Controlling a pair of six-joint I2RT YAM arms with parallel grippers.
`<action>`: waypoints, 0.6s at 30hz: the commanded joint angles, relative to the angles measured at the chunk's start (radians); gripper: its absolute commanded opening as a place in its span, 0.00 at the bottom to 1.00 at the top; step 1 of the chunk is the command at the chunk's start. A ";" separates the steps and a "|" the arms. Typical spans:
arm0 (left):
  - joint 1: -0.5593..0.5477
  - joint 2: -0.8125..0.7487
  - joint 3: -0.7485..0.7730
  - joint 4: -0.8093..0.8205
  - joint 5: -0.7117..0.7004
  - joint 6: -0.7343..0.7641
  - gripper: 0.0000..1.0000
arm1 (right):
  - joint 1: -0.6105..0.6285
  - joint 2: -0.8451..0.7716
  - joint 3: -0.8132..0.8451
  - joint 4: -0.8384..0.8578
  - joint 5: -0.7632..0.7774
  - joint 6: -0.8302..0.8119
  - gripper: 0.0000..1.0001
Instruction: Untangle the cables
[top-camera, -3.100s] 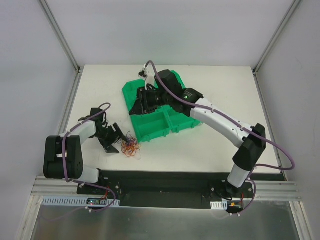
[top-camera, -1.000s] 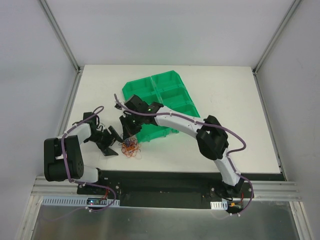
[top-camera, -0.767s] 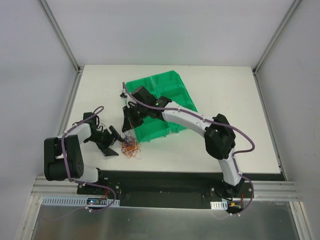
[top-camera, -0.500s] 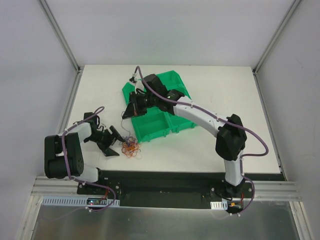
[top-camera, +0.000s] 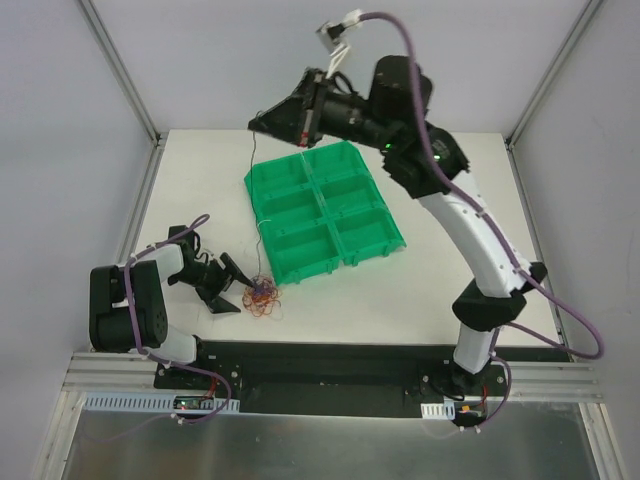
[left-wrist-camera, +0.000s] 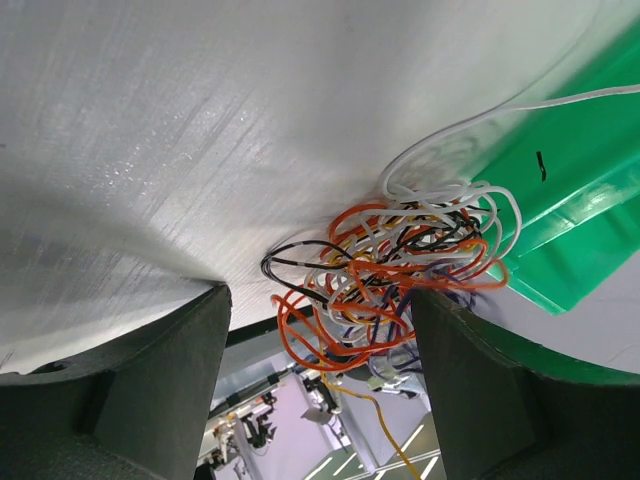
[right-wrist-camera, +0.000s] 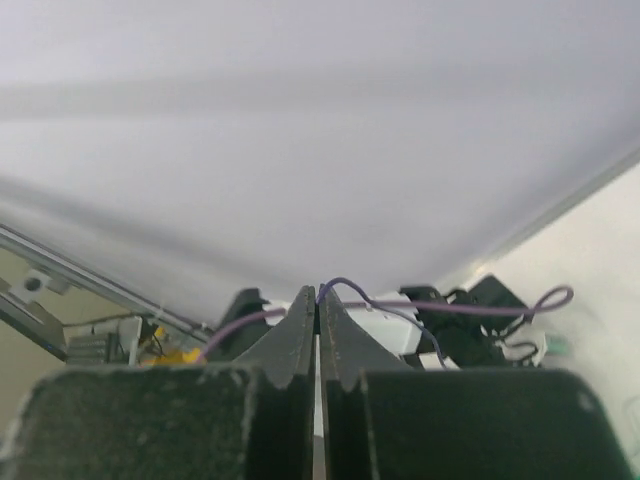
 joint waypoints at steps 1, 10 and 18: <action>0.003 0.039 -0.009 0.019 -0.098 0.025 0.73 | -0.032 -0.132 0.074 0.041 0.093 0.043 0.00; 0.003 0.046 -0.009 0.021 -0.110 0.024 0.73 | -0.107 -0.290 0.085 0.028 0.200 -0.018 0.00; 0.003 0.050 -0.007 0.018 -0.110 0.024 0.73 | -0.170 -0.435 0.096 -0.014 0.350 -0.152 0.00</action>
